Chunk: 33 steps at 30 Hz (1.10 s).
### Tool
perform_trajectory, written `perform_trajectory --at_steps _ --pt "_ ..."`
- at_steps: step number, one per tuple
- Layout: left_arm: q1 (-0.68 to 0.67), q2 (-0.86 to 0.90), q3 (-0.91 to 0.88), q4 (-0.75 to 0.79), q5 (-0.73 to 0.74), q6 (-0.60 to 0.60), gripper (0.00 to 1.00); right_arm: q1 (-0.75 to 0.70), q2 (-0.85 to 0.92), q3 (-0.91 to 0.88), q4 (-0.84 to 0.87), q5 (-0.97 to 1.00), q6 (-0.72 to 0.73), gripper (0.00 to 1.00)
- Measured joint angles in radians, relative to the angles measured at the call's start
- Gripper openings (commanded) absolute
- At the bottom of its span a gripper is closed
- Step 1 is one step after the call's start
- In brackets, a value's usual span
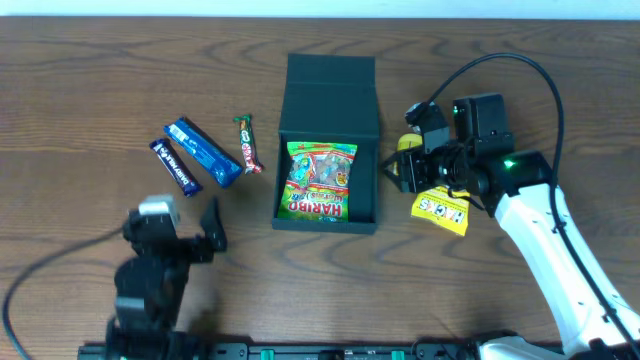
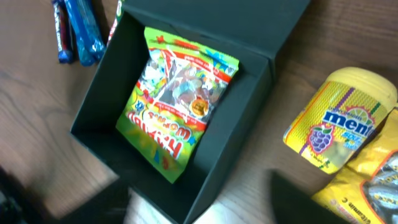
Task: Pack container
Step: 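Grasp the blue Oreo pack with the left gripper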
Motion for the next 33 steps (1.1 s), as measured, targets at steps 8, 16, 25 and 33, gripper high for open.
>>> perform_trajectory --at_steps 8,16,25,33 --pt "0.0 0.726 0.427 -0.035 -0.011 -0.014 0.95 0.0 0.001 -0.002 -0.009 -0.007 0.043 0.99" --pt "0.0 1.131 0.616 0.045 0.14 -0.023 0.95 0.0 0.001 -0.004 -0.053 -0.011 0.053 0.99" --pt "0.0 1.253 0.616 -0.041 0.002 -0.278 0.95 0.0 0.001 -0.004 -0.057 -0.011 0.053 0.99" --pt "0.037 1.334 0.616 -0.039 -0.045 -0.497 1.0 0.0 0.001 -0.004 -0.065 -0.01 0.053 0.99"
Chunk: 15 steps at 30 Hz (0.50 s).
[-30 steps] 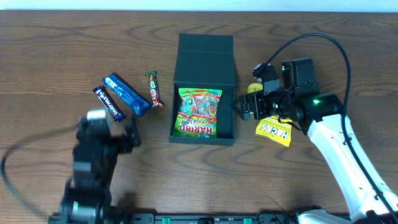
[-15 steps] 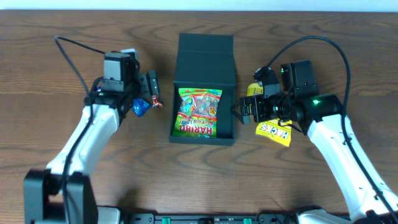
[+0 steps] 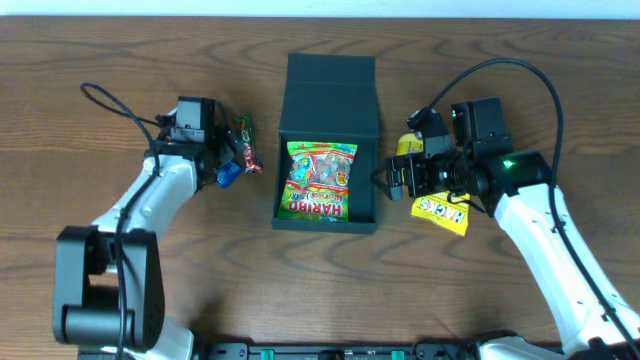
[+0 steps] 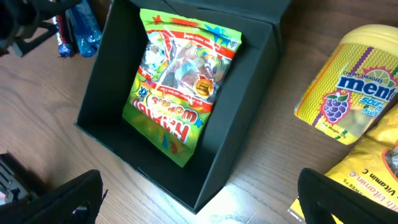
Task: Pack container
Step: 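Grasp the blue Oreo pack with the left gripper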
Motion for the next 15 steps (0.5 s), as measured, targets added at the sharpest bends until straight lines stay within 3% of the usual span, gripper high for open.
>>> perform_trajectory --at_steps 15 --pt "0.025 0.104 0.002 0.044 0.049 -0.055 0.7 0.0 0.0 0.0 -0.003 0.0 0.0 0.99"
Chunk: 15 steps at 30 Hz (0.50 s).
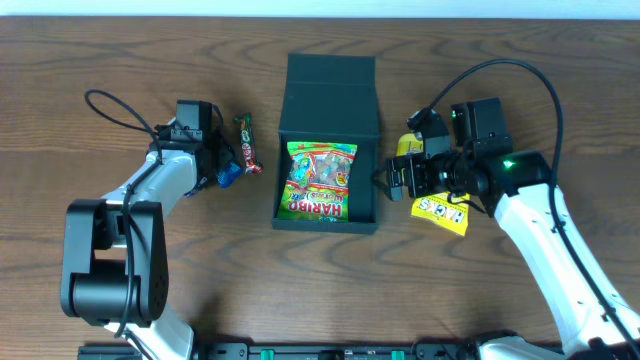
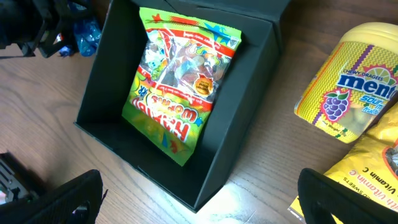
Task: Pack container
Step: 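Grasp the blue Oreo pack with the left gripper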
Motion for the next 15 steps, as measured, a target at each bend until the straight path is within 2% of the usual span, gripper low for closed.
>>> perform_trajectory --at_steps 3,15 --pt "0.0 0.005 0.003 0.0 0.001 -0.003 0.56 0.0 0.0 0.0 0.0 0.0 0.0 0.99" --pt "0.0 0.011 0.01 -0.015 0.017 0.03 0.19 -0.01 0.0 0.0 -0.013 0.073 0.0 0.99"
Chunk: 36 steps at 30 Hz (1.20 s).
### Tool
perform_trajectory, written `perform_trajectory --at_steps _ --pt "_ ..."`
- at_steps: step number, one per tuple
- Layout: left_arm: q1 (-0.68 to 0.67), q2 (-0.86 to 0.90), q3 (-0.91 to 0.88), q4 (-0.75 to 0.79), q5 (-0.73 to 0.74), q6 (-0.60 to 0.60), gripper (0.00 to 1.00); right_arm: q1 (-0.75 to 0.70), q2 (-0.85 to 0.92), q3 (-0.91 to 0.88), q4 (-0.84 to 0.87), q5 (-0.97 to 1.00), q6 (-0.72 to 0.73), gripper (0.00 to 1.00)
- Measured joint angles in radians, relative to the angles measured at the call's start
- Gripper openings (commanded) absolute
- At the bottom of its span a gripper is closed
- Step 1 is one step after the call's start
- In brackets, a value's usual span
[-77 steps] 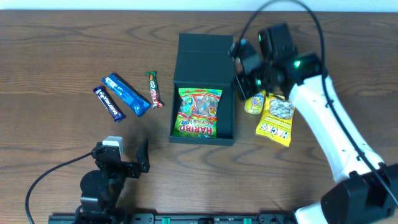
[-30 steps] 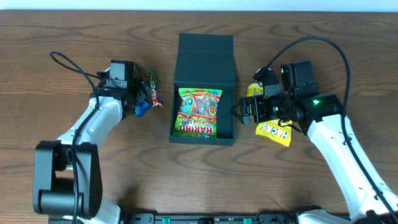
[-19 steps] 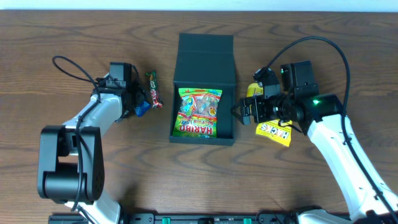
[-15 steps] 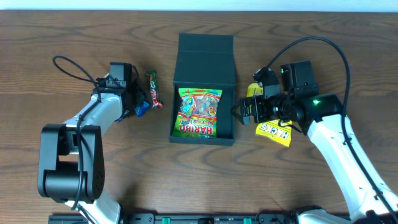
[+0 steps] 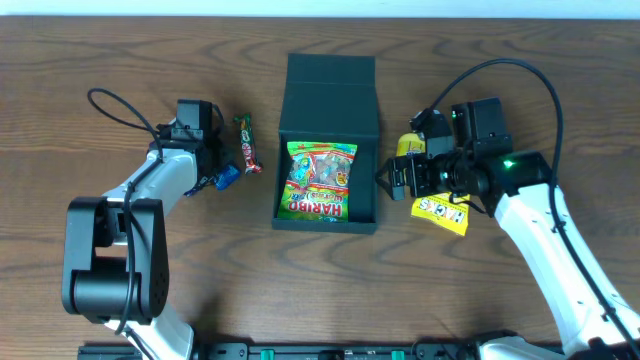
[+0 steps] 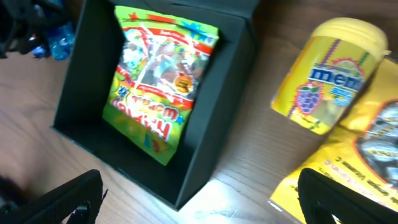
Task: Pack container
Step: 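Grasp the blue Oreo pack with the left gripper, then place the blue pack into the box beside the Haribo bag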
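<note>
The black box [image 5: 328,150] stands open at mid-table with a green Haribo bag [image 5: 320,180] lying inside; both also show in the wrist view, box [image 6: 205,155] and bag [image 6: 158,87]. A yellow Mentos bottle [image 6: 329,81] lies right of the box, above a yellow sweets bag [image 6: 348,174]. My right gripper [image 6: 199,202] is open and empty over the wood between box and yellow bag. My left gripper [image 5: 212,165] sits on the blue candy bars [image 5: 224,177], mostly covering them; its jaws are hidden.
A red and green candy bar [image 5: 246,144] lies between the blue bars and the box's left wall. The box lid [image 5: 330,85] stands up at the far side. My left arm's cable [image 5: 115,105] loops over the table at the far left.
My right gripper has shifted a little to the right, toward the Mentos bottle and yellow bag, still open. The left gripper stays on the blue bars.
At first my left arm was folded at the near left edge, and two blue bars lay free. Then its gripper was down on the blue bars and has stayed there. My right gripper stayed beside the box's right wall, empty, and is now slightly further right.
</note>
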Motion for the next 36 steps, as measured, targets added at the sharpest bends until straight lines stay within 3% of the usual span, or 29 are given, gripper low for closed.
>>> perform_trajectory --at_steps 2,8,12,17,21,29,36 --pt "0.0 0.0 0.01 -0.035 0.005 0.014 0.06 -0.022 0.0 0.0 -0.003 0.008 0.0 0.99" --pt "-0.013 -0.005 0.095 -0.222 0.0 0.109 0.06 -0.174 -0.021 0.0 -0.05 0.025 0.0 0.99" --pt "-0.07 -0.072 0.173 -0.266 -0.051 0.177 0.06 -0.278 -0.098 0.0 -0.09 0.031 0.001 0.99" --pt "-0.263 -0.228 0.233 -0.265 -0.098 0.254 0.06 -0.38 -0.196 0.0 -0.119 0.031 0.001 0.99" --pt "-0.444 -0.253 0.239 -0.266 -0.099 0.284 0.06 -0.429 -0.227 0.0 -0.132 0.031 0.001 0.99" --pt "-0.704 -0.165 0.238 -0.237 -0.084 0.292 0.06 -0.442 -0.229 0.0 -0.156 0.031 0.001 0.99" --pt "-0.733 -0.083 0.238 -0.199 -0.003 0.206 0.06 -0.442 -0.229 0.0 -0.172 0.031 0.001 0.99"
